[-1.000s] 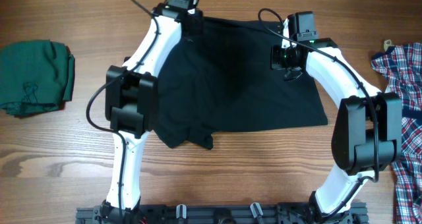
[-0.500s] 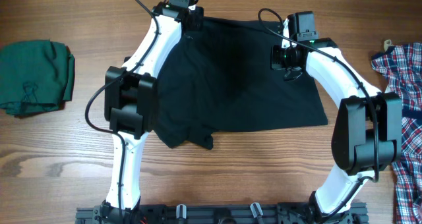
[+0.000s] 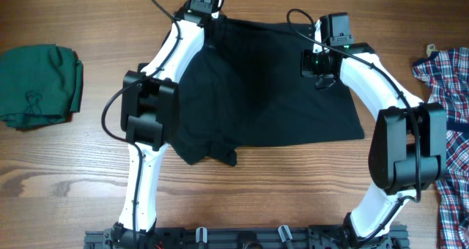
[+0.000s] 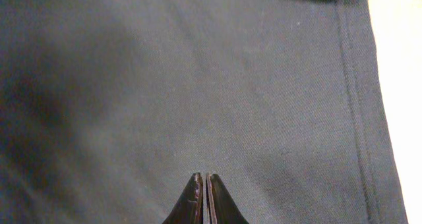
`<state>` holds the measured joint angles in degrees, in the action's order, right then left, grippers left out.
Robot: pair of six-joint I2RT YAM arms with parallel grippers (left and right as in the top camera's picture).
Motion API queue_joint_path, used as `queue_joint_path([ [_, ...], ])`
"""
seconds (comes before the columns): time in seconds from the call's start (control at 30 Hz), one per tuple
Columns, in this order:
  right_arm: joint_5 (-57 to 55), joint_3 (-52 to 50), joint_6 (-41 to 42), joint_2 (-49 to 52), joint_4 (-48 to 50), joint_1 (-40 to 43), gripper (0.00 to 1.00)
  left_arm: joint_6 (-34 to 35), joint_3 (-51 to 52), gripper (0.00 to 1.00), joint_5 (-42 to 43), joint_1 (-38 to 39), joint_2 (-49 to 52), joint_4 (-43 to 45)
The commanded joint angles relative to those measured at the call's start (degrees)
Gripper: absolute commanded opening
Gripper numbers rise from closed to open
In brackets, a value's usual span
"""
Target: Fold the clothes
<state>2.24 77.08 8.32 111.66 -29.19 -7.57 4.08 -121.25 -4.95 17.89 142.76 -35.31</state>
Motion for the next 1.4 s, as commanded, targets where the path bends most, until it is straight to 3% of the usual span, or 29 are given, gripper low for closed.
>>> queue_joint_path([
  [0.0, -1.4, -1.8, 0.6, 0.5, 0.7, -0.3, 0.04, -3.9, -0.5, 0.04, -1.2, -0.2, 1.9, 2.0],
  [0.67, -2.1, -1.8, 0.7, 0.5, 1.5, -0.3, 0.04, -3.6, -0.5, 0.04, -1.1, -8.3, 5.8, 15.9],
  [0.83, -2.5, -1.8, 0.6, 0.5, 1.5, -0.3, 0.04, 1.1, -1.1, 0.05, -1.1, -9.7, 5.5, 18.6],
  [1.03, -2.6, -1.8, 0.6, 0.5, 2.9, -0.3, 0.04, 1.1, -3.1, 0.04, -1.1, -7.2, -1.8, 9.7],
  [1.1, 0.7, -0.5, -2.8, 0.5, 1.6, -0.3, 0.04, 1.4, -3.1, 0.04, -0.7, -5.5, -5.0, 4.4],
  [1.17, 0.8, 4.8, -4.2, 0.5, -4.5, -0.3, 0.04, 5.5, -3.1, 0.05, 0.5, -4.4, -6.7, -1.5],
  [1.23, 0.2, 12.3, -6.9, 0.5, -9.1, -0.2, 0.04, 8.5, -3.1, 0.06, 7.2, -4.1, -6.8, -7.5],
  [1.37, -1.1, 17.2, -6.8, 0.5, -8.5, 1.3, 0.04, 13.9, -3.0, 0.04, 11.8, -4.2, -6.1, -14.8],
])
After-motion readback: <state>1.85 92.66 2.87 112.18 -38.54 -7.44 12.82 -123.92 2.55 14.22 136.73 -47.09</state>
